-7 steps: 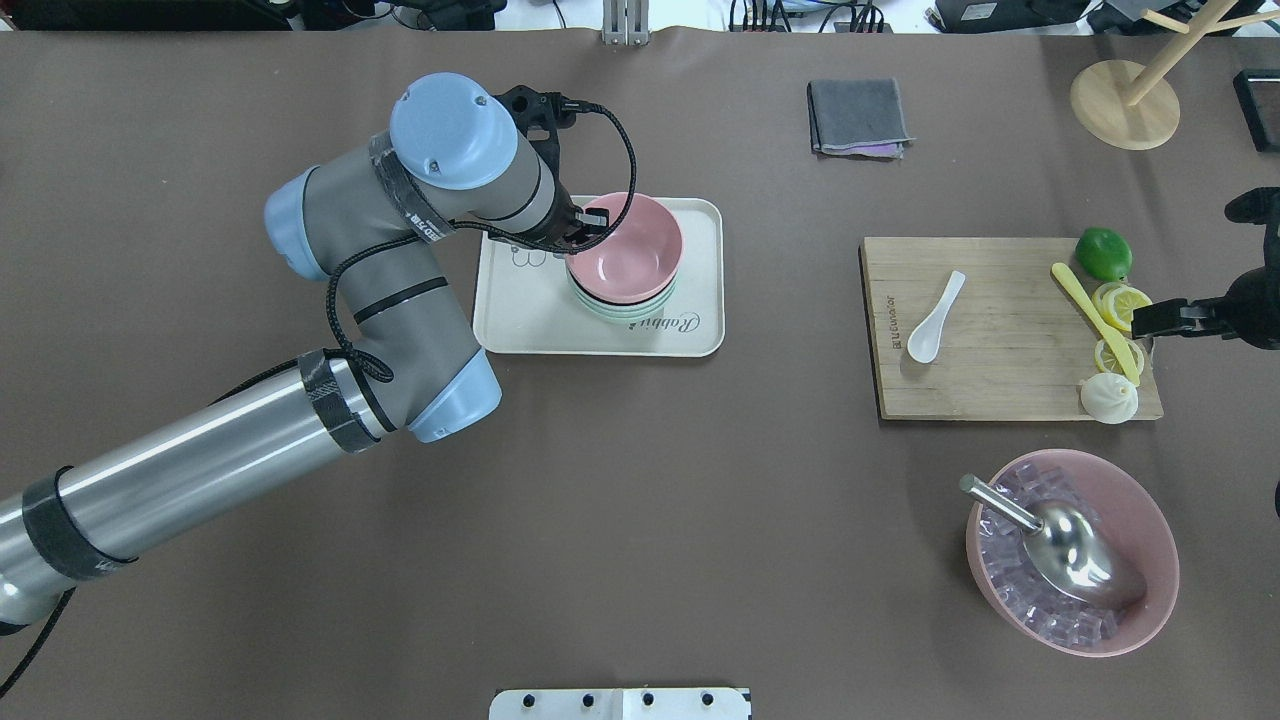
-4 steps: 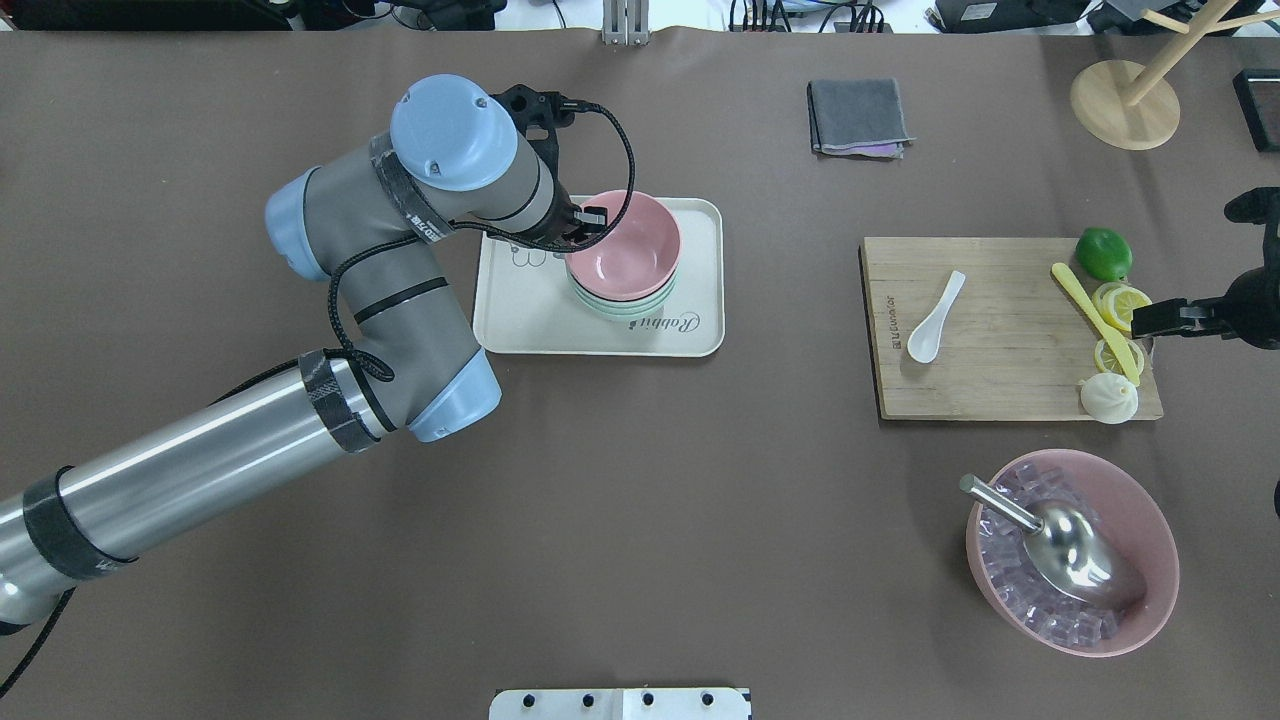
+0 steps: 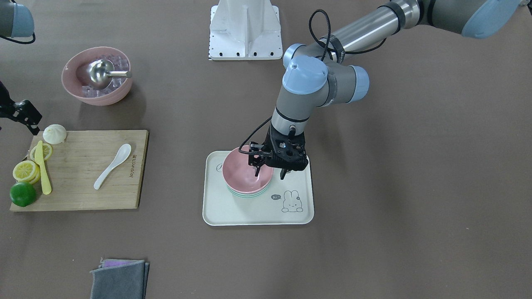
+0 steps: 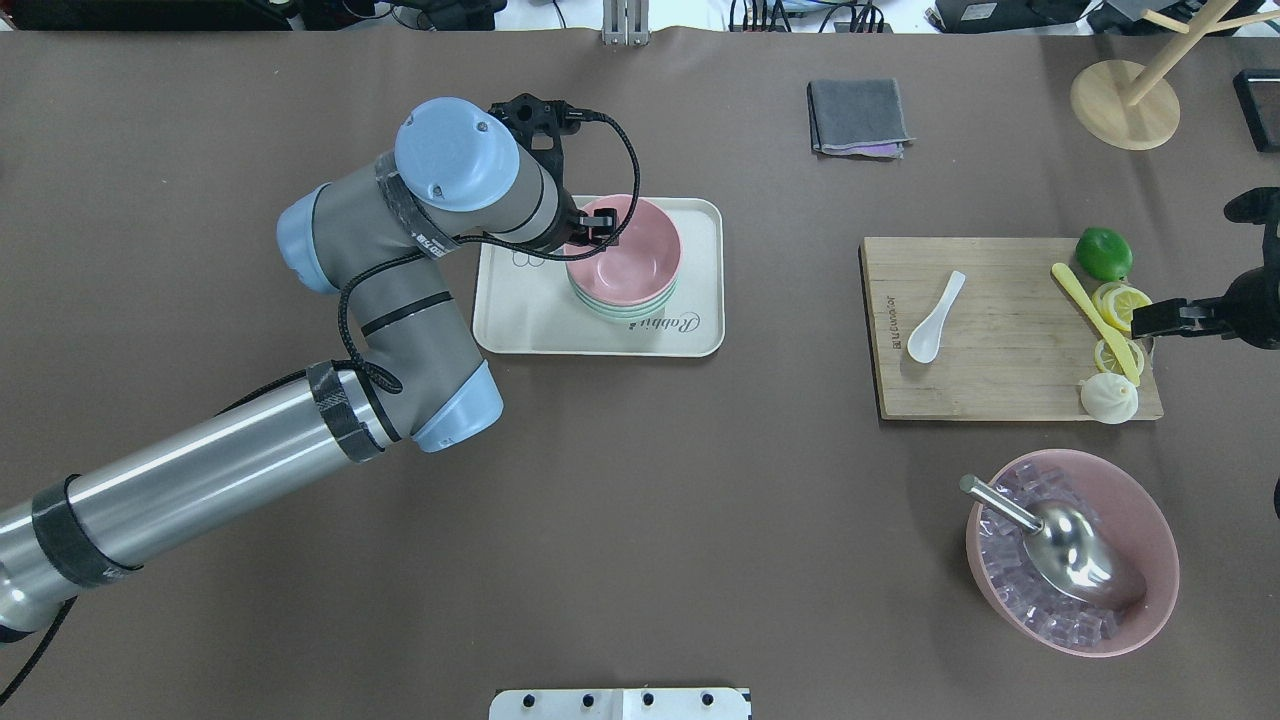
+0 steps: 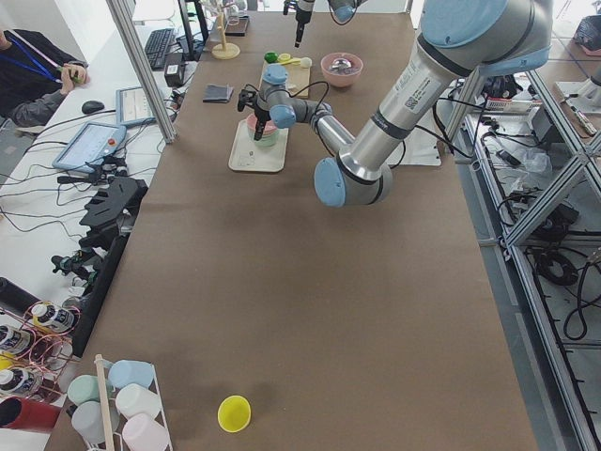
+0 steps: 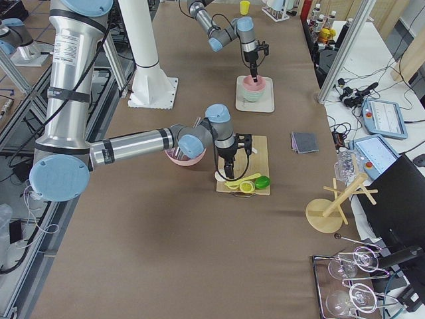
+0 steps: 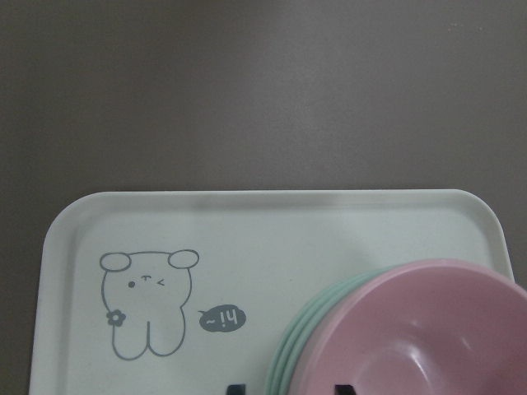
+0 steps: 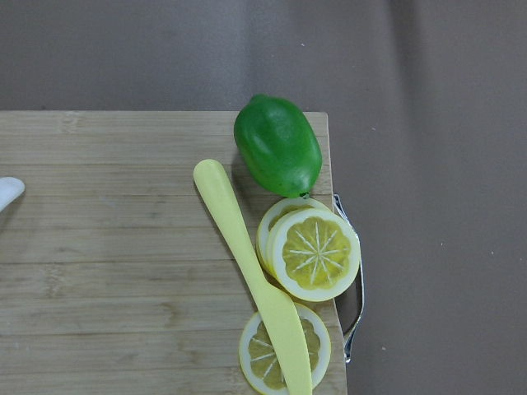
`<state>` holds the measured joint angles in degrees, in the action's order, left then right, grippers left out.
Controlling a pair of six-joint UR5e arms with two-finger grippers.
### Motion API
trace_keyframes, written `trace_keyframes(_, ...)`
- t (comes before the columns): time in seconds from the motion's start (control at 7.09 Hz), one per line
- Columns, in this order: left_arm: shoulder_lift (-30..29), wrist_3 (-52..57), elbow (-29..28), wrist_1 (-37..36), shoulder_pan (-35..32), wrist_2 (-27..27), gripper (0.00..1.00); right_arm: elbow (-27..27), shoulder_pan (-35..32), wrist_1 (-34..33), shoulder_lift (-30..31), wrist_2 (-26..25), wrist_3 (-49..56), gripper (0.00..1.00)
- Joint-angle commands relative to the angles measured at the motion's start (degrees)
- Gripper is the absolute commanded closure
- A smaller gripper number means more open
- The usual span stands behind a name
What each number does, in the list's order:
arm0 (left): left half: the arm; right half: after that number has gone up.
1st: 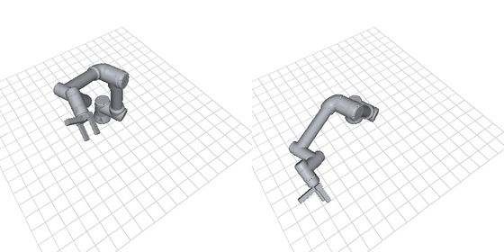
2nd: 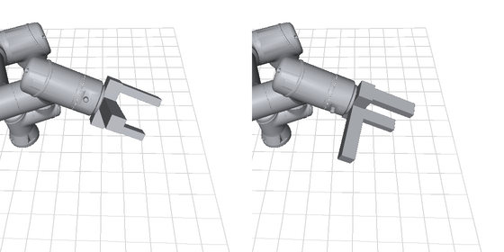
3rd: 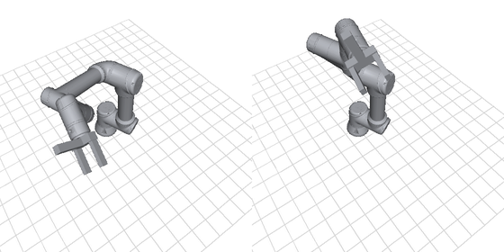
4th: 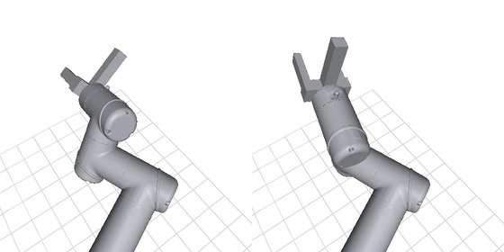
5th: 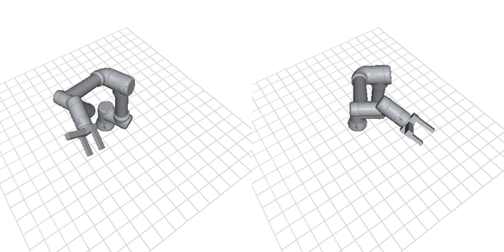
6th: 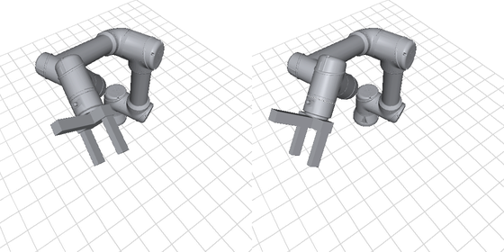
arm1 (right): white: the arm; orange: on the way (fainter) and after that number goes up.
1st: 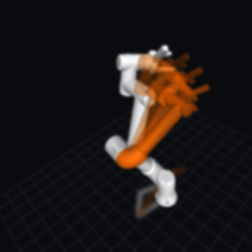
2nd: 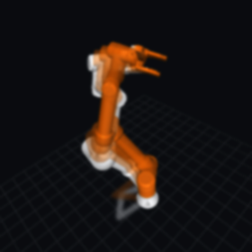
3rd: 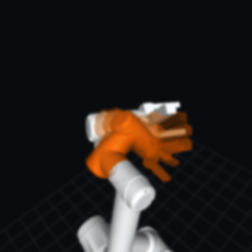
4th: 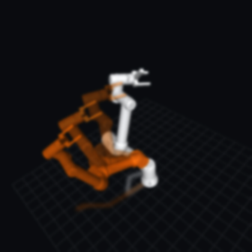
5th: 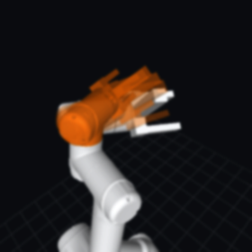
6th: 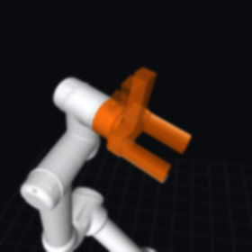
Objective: Stack pink bowl on green and place spoon
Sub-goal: 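Lower the pink bowl into the green bowl and open the left gripper, then retract the left arm while the right gripper reaches to the white spoon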
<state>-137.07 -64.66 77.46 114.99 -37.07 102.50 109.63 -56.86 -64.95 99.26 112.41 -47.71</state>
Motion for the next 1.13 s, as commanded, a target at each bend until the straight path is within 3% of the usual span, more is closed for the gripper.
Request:
trace_keyframes(0.0,-0.1,0.0,2.0,-0.4,-0.3,0.1,0.02,-0.5,0.1,-0.1,-1.1,0.0,0.0,0.0)
trace_keyframes(0.14,0.2,0.2,3.8,-1.2,-2.4,4.8,0.02,-1.7,0.9,-0.1,-3.3,0.0,-0.1,0.0)
trace_keyframes(0.28,4.3,2.0,7.7,-2.7,-6.2,12.7,0.01,-2.3,2.1,-0.1,-5.6,-0.1,-0.3,0.0)
trace_keyframes(0.56,16.8,20.3,18.4,-7.6,-16.4,23.8,0.01,-4.6,6.1,-0.4,-12.8,-1.5,-12.6,0.0)
trace_keyframes(0.85,28.2,42.9,20.0,-8.6,-29.5,34.5,0.01,-9.8,10.4,-1.0,-19.2,-6.5,-18.6,0.0)
trace_keyframes(0.99,32.7,54.3,18.4,-9.0,-35.6,37.1,0.01,-13.4,11.6,-1.0,-22.3,-9.9,-20.8,0.0)
